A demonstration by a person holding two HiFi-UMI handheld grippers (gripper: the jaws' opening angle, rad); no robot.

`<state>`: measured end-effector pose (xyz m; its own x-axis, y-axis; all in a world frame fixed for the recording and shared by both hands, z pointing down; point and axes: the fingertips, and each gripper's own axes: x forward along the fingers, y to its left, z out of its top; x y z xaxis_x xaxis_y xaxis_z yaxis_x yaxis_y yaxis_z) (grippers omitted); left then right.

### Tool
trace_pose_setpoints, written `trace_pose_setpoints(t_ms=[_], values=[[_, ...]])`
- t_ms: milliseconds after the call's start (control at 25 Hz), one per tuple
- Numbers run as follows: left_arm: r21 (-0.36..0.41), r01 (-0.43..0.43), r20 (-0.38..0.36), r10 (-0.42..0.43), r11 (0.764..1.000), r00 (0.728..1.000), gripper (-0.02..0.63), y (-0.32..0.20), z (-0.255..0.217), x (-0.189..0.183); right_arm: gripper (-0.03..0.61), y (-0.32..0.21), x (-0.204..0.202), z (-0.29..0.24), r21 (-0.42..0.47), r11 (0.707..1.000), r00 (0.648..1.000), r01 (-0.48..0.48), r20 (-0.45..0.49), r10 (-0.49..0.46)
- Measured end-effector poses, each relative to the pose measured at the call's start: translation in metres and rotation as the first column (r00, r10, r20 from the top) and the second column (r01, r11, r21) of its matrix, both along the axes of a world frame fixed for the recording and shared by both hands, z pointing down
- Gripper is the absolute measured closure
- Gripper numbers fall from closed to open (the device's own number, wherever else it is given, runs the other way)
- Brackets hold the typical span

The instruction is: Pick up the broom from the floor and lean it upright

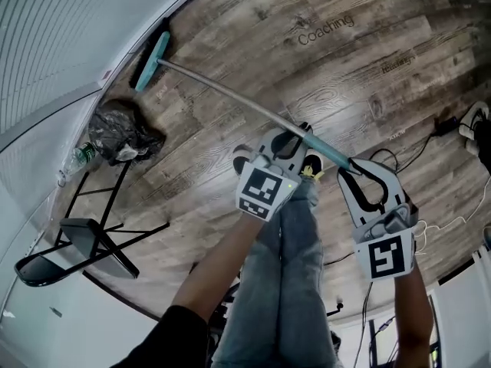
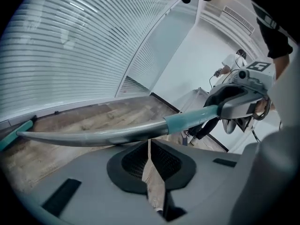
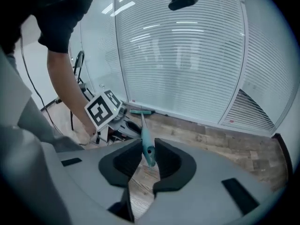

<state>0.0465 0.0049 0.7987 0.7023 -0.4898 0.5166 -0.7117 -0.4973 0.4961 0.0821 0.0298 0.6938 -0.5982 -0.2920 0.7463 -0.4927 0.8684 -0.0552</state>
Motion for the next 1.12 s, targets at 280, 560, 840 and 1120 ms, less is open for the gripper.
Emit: trace_pose_setpoints(t_ms=[280, 560, 840, 1120], values=[[0.032, 0.063, 0.034, -0.064, 0.998, 0.997, 0.606, -0.027, -0.092, -0.046, 0.508, -0.043, -0.067, -0.112, 0.039, 0.991, 0.947, -0.130, 0.302, 0.113], [0.085, 0.151, 0.044, -0.155, 0.985, 0.987, 0.606, -0.062, -0.171, -0.112, 0.508, -0.098, -0.138, -0.195, 0.170, 0.962, 0.878, -0.215, 0.464, 0.114], [0.119, 0.305, 0.040, -0.311, 0.945, 0.949, 0.606, -0.076, -0.221, -0.182, 0.529, -0.127, -0.229, -0.234, 0.205, 0.958, 0.856, -0.200, 0.512, 0.069], [0.139, 0.359, 0.057, -0.369, 0.923, 0.928, 0.606, -0.072, -0.266, -0.251, 0.534, -0.161, -0.279, -0.307, 0.231, 0.941, 0.850, -0.247, 0.517, 0.096]])
